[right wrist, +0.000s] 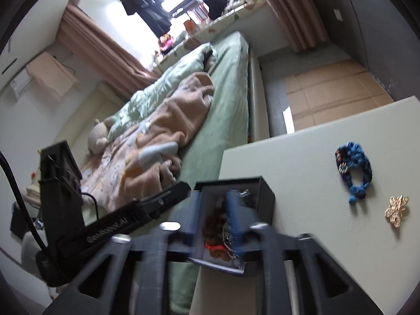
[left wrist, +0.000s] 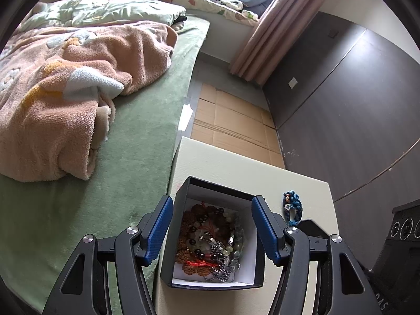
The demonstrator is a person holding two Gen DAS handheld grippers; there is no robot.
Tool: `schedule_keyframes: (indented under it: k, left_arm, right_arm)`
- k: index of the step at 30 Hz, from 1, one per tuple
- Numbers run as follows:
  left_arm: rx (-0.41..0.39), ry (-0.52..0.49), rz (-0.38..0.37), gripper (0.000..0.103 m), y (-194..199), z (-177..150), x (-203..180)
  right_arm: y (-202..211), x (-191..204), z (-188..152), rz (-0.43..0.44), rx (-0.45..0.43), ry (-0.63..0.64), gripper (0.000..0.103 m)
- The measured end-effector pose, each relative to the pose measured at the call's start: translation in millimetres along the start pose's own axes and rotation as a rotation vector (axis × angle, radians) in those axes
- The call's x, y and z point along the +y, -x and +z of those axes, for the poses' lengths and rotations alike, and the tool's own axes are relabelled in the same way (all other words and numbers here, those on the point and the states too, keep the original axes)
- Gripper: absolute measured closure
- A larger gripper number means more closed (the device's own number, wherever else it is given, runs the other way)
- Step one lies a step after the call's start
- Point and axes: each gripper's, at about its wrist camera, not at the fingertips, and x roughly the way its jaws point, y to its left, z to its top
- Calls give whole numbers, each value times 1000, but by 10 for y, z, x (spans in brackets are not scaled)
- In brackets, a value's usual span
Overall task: Organize jewelry
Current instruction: 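Drop the ring into the box with the left tool while the right carries the bead bracelet over, then release the dark bead bracelet into the box and open the right tool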
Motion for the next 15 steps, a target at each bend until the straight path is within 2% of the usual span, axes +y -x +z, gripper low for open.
schedule_keyframes:
  k: [6, 15]
  left_arm:
    - [0, -9, -13, 40, -7, -19, -88]
    - [3, -71, -18, 40, -52, -126, -342]
  right_arm:
    - [184, -183, 18, -12, -33, -48, 61]
    - [508, -476, 47, -84, -60, -104, 61]
